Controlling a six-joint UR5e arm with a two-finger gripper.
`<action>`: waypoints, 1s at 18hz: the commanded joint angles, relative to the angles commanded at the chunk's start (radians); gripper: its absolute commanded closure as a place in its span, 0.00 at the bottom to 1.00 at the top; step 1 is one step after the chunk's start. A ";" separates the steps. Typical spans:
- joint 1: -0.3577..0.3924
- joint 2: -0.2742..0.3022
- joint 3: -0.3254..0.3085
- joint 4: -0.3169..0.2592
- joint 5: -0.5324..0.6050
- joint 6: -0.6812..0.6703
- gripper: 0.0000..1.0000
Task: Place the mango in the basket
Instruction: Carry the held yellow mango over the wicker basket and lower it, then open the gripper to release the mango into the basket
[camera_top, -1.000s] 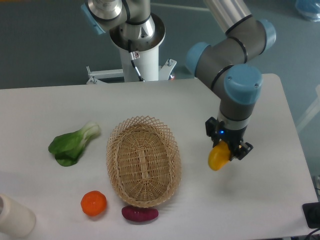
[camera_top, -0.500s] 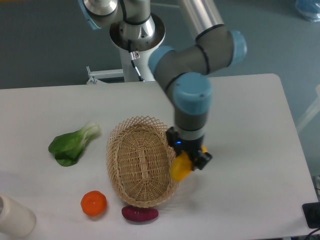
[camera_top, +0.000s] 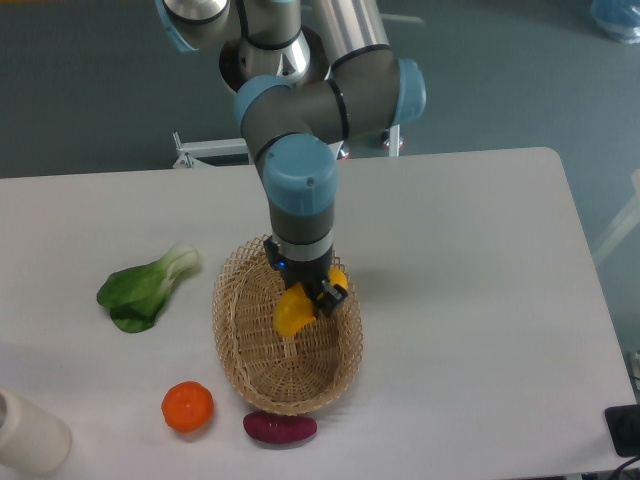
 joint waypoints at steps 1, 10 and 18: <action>-0.009 0.000 -0.012 0.017 0.002 -0.002 0.66; -0.022 -0.009 -0.045 0.075 0.003 0.001 0.61; -0.003 -0.014 0.001 0.072 -0.011 -0.006 0.00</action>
